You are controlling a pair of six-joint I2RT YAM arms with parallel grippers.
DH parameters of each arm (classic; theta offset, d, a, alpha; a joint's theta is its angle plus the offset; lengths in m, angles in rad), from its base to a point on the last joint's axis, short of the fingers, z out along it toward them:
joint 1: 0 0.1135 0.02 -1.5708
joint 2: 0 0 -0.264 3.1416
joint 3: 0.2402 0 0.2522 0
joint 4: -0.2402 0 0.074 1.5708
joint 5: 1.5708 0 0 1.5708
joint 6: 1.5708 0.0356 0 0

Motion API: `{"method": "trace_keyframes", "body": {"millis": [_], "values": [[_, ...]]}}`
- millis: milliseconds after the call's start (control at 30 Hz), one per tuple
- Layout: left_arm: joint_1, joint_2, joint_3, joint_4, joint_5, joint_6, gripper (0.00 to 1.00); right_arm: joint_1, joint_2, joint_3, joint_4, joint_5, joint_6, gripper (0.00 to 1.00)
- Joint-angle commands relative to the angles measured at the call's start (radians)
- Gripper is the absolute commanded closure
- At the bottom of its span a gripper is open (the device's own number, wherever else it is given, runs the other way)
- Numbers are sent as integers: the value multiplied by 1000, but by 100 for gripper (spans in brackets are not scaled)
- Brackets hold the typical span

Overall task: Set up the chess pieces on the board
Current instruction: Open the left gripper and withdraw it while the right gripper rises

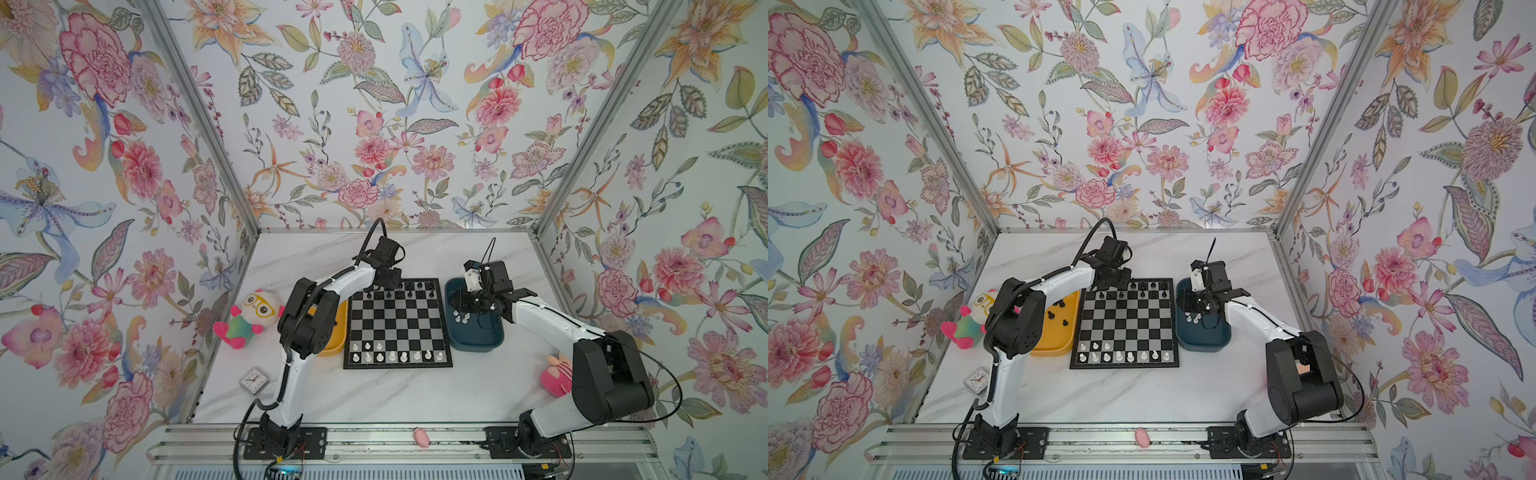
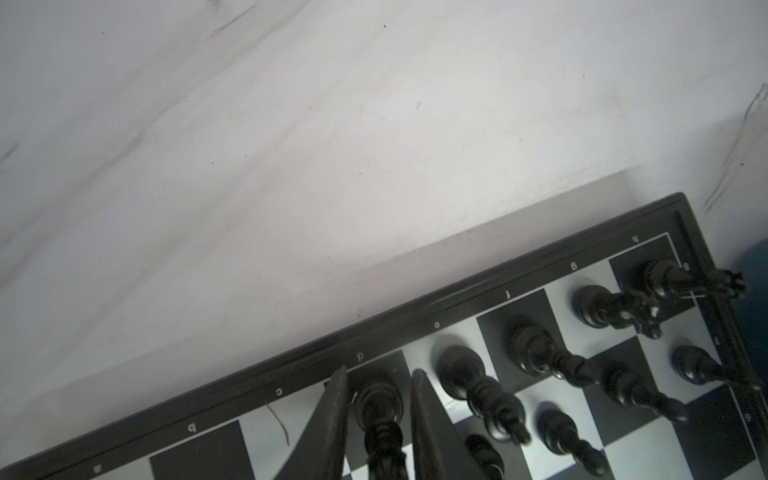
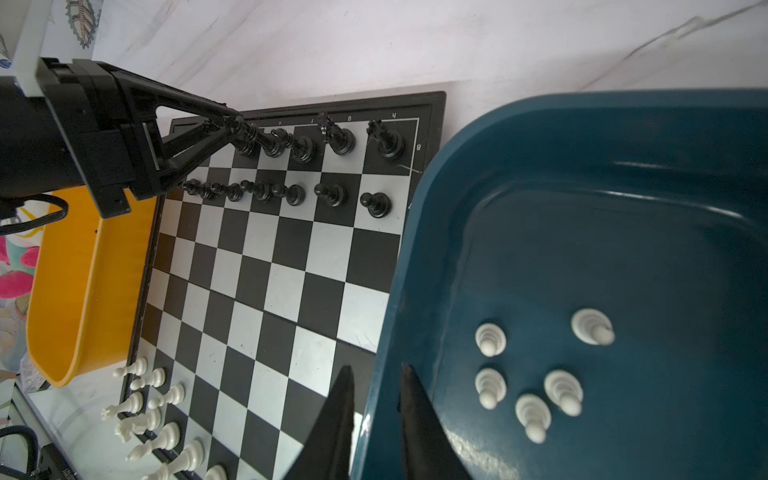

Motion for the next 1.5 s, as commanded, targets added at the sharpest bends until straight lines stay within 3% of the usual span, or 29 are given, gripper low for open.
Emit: {"method": "trace_keyframes", "body": {"millis": [0, 467, 667, 933, 1167, 1467], "values": [[-13, -56, 1, -17, -9, 9, 71, -3, -22, -11, 0, -4, 10, 78], [-15, -143, 12, -14, -49, 24, 70, -3, -30, 10, -25, -1, 4, 77], [-14, -285, -65, 91, -96, 41, 71, -5, -55, 54, -87, 45, -13, 77], [21, -565, -325, 377, -120, 68, 71, -10, -93, 134, -217, 141, -48, 76], [93, -847, -624, 632, -133, 76, 58, -28, -135, 177, -330, 215, -87, 74], [177, -1086, -903, 823, -175, 87, 45, -40, -134, 176, -412, 251, -98, 74]]}}
